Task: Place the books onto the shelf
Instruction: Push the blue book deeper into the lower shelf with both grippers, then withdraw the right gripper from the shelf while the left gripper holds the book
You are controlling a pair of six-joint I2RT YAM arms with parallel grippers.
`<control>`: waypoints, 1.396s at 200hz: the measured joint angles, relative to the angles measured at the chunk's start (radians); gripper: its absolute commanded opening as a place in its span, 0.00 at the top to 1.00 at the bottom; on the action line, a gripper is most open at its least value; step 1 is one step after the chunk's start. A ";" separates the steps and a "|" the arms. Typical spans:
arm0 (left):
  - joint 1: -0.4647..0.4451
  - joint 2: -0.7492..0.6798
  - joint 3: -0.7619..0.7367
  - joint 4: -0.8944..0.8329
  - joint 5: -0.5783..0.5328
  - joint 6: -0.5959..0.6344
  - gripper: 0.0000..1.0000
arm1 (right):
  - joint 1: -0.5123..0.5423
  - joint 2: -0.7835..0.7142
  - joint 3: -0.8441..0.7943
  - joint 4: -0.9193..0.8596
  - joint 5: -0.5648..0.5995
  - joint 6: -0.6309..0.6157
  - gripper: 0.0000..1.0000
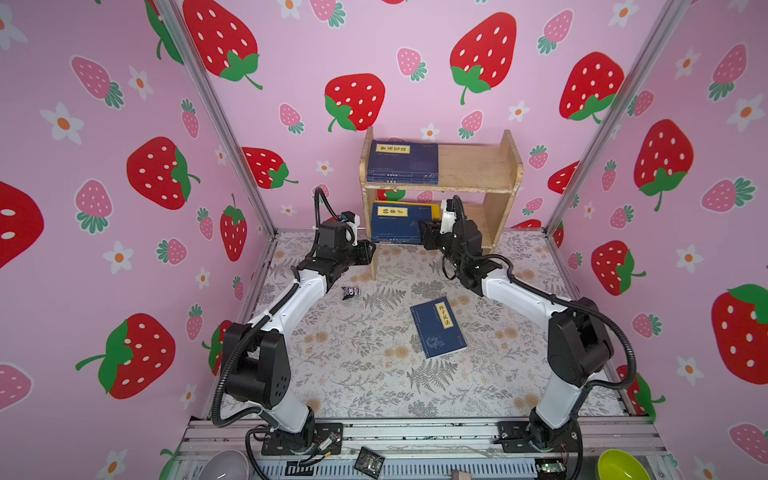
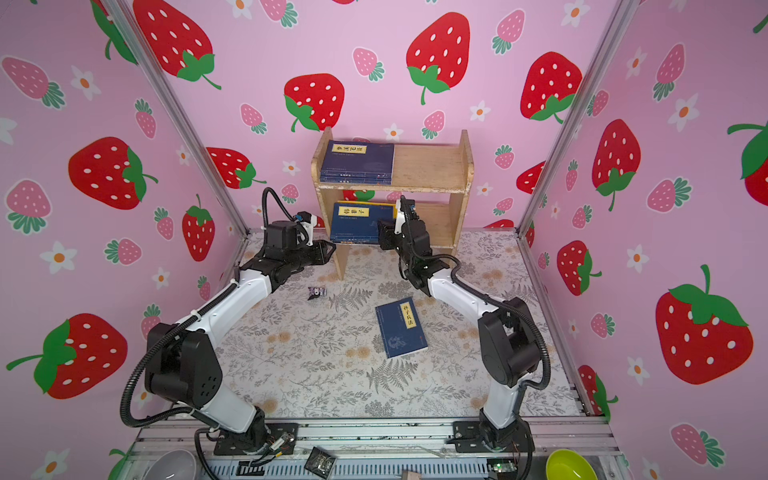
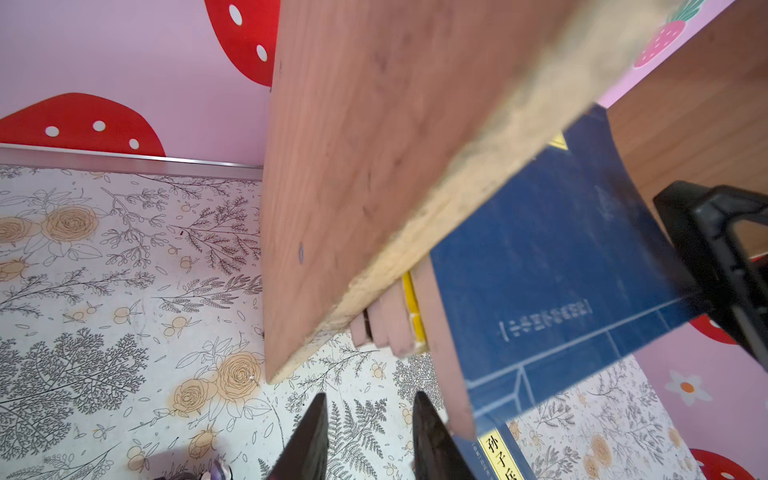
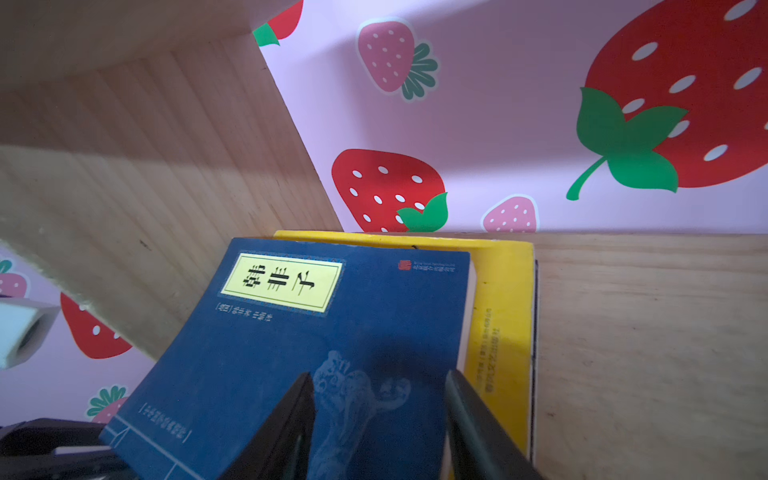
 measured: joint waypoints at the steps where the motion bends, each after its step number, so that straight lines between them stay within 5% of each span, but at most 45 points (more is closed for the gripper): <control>1: 0.000 0.000 0.000 0.002 0.000 -0.001 0.65 | 0.000 0.000 0.000 0.000 -0.001 0.000 0.43; 76: 0.000 0.000 0.002 0.031 -0.022 -0.035 0.66 | 0.002 -0.060 -0.043 -0.026 -0.024 -0.111 0.19; 138: 0.000 -0.008 0.002 0.012 -0.004 -0.039 0.67 | 0.000 -0.233 -0.153 -0.026 -0.031 -0.197 0.18; 279: -0.019 -0.010 0.038 -0.009 0.019 -0.064 0.67 | 0.000 -0.158 -0.175 -0.108 -0.098 -0.273 0.21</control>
